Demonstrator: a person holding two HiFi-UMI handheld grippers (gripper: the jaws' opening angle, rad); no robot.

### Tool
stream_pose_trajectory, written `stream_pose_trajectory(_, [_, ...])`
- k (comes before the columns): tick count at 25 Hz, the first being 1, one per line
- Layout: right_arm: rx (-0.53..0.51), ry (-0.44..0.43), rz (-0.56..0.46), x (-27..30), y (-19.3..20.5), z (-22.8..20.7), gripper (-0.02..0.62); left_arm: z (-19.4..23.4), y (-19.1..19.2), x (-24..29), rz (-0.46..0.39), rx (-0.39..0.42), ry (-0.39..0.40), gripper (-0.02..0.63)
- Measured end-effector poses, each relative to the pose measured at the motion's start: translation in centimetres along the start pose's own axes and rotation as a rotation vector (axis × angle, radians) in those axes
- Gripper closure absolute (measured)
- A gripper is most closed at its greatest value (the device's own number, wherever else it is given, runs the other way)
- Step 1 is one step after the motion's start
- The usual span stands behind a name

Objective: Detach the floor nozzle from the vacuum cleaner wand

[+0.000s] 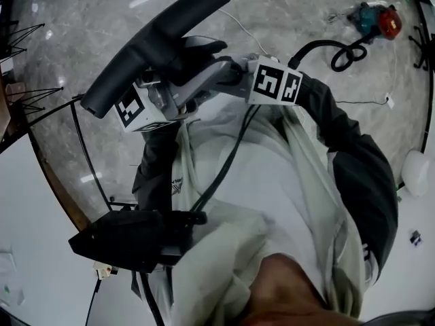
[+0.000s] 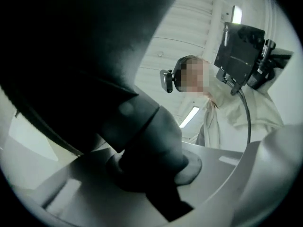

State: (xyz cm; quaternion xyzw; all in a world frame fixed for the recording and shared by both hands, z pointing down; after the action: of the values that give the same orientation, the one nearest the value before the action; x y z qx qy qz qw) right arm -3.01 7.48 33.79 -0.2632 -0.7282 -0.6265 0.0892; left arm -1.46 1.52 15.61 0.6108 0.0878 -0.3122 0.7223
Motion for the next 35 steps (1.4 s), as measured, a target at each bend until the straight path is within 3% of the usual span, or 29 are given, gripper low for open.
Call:
stream_pose_trajectory(4, [0.057,-0.379,-0.007,-1.0,0.5,3.1,0.554,-0.8,0.8,0.3,-0.011,-0.067,0.097,0.529])
stream_pose_trajectory(6, [0.101,-0.422,-0.014,-0.5,0.6,3.3,0.555,0.0,0.6,0.1,-0.007,-0.078,0.068,0.529])
stream_pose_trajectory(9, [0.125,-0.288,-0.009,0.8,0.6,2.2,0.558,1.6,0.3,-0.9,0.0,-0.061,-0.043,0.532])
stream_pose_trajectory(16, [0.078,0.185,0.024,1.4,0.1,-0.4,0.558,1.9,-0.2,-1.1,0.045,-0.032,-0.191,0.535])
stream_pose_trajectory(20, [0.066,0.396,0.071,1.0,-0.2,-2.2,0.558,2.8,-0.9,-1.3,0.043,-0.037,-0.26,0.537])
stream_pose_trajectory(25, [0.062,0.662,0.111,0.2,0.1,-4.1,0.557,4.5,-0.8,-2.0,0.059,-0.043,-0.464,0.538])
stream_pose_trajectory(27, [0.063,0.711,0.111,0.2,0.3,-4.3,0.557,4.8,-0.6,-2.3,0.077,-0.039,-0.53,0.538])
stream_pose_trajectory(29, [0.068,0.663,0.096,0.6,0.3,-4.2,0.557,5.0,-0.4,-2.5,0.088,-0.043,-0.529,0.537])
stream_pose_trajectory(30, [0.068,0.599,0.084,1.0,0.3,-3.8,0.557,4.9,-0.4,-2.5,0.084,-0.046,-0.499,0.537])
stream_pose_trajectory(32, [0.058,0.418,0.05,1.5,-0.2,-2.5,0.554,4.0,-0.9,-2.3,0.054,-0.04,-0.39,0.532])
stream_pose_trajectory(35, [0.032,0.1,0.026,1.2,-0.8,-0.1,0.551,1.4,-1.9,-1.5,-0.007,-0.003,-0.158,0.531])
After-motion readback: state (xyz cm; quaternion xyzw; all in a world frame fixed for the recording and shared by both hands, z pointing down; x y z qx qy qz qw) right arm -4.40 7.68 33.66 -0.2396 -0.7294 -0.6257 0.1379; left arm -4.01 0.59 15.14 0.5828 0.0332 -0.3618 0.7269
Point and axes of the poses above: the fingertips, and each gripper's own axes: x forward along the fingers, z to its left, y out of its underside, the point moved 1 cm from there along -x, backward along the fingers, and after that the axes turned 2 degrees about y, right-handed, at the moved point
